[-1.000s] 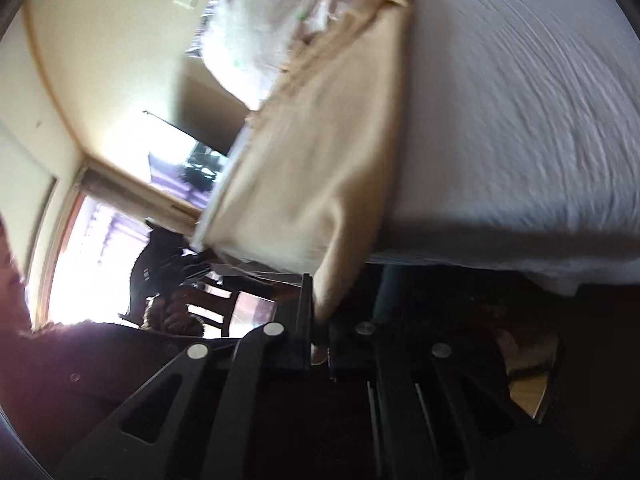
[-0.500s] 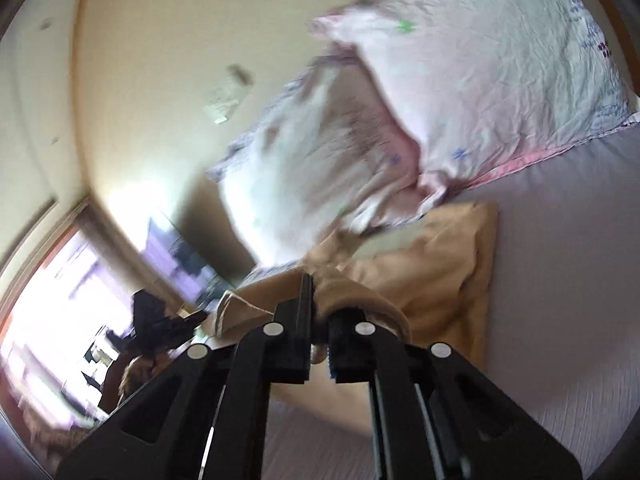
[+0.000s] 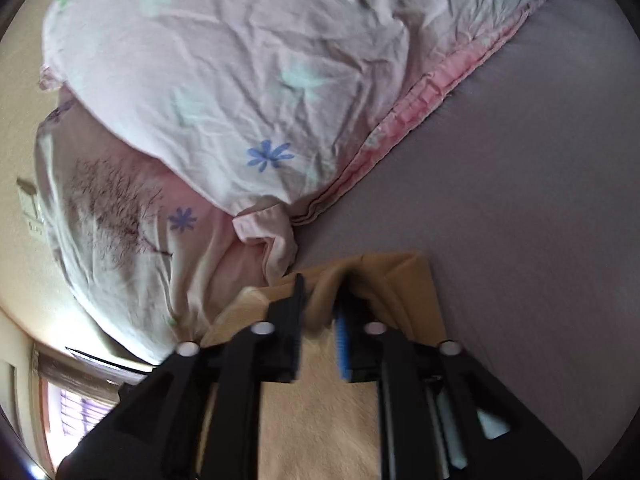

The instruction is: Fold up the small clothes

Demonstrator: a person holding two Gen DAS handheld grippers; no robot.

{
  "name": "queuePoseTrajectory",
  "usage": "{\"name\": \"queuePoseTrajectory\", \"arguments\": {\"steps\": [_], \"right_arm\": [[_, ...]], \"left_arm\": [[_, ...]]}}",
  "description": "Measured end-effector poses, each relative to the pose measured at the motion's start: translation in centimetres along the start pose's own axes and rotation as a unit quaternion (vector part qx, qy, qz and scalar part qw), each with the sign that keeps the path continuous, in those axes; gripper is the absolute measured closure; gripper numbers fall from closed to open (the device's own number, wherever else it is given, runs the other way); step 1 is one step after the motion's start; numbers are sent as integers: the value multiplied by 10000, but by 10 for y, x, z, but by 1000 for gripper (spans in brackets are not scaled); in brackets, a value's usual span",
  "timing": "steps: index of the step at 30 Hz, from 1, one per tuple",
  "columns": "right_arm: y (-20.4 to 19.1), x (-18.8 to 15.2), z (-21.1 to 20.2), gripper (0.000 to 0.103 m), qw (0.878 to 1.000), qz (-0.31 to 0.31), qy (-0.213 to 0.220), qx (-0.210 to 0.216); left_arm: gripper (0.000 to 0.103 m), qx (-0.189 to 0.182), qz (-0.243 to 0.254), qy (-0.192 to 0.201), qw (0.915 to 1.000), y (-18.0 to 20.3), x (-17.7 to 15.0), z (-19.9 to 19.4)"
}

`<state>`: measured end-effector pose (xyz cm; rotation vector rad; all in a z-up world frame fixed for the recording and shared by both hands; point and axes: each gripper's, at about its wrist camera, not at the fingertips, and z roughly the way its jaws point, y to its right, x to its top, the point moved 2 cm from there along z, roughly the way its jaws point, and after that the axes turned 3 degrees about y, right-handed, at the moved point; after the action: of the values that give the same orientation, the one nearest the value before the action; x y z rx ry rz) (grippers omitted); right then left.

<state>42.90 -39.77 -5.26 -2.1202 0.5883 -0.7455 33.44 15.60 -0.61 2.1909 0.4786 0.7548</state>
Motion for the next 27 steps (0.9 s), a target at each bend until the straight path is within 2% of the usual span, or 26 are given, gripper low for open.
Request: {"name": "queuePoseTrajectory", "arguments": {"steps": [2,3,5,7,8,9,10,14,18,20,22,23,24,27], "right_arm": [[0,6,0,63,9997,98,191,99],[-1,10,-1,60,9994,83,315,67],[-3,16,-13,43,9976,9,637,-280],[-9,16,-38,40,9935,-228,1017,-452],[-15,12,-53,36,9925,-406,1089,-374],[-19,7,-64,33,9923,-533,1083,-264],[-22,1,-74,28,9920,-673,1058,-158],[-37,-38,-110,20,9854,-1487,819,140],[-46,-69,-113,19,9829,-1704,641,256],[-51,-77,-114,19,9833,-1697,548,372],[-60,-83,-110,19,9819,-1773,500,435],[-63,-83,-109,18,9810,-1823,498,436],[-69,-82,-105,18,9801,-1871,482,454],[-69,-90,-119,18,9792,-1885,478,577]], "left_arm": [[98,-100,-124,-50,9999,-3,3,-1],[98,-155,-149,-32,9998,-2,5,-7],[94,-228,-141,84,9996,1,6,-16],[63,-81,1,435,9990,4,7,-40],[31,29,108,635,9979,6,6,-54],[23,147,182,739,9970,7,4,-64],[23,193,280,715,9969,8,-2,-70],[29,316,584,53,9978,7,-37,-77],[38,252,495,-568,9968,1,-77,-59],[38,370,498,-586,9963,-3,-83,-55],[45,485,510,-466,9964,-3,-86,-53],[61,537,407,-458,9967,-6,-87,-52],[73,570,266,-497,9968,-6,-82,-44],[74,587,-247,-489,9968,-15,-80,-45]]}}
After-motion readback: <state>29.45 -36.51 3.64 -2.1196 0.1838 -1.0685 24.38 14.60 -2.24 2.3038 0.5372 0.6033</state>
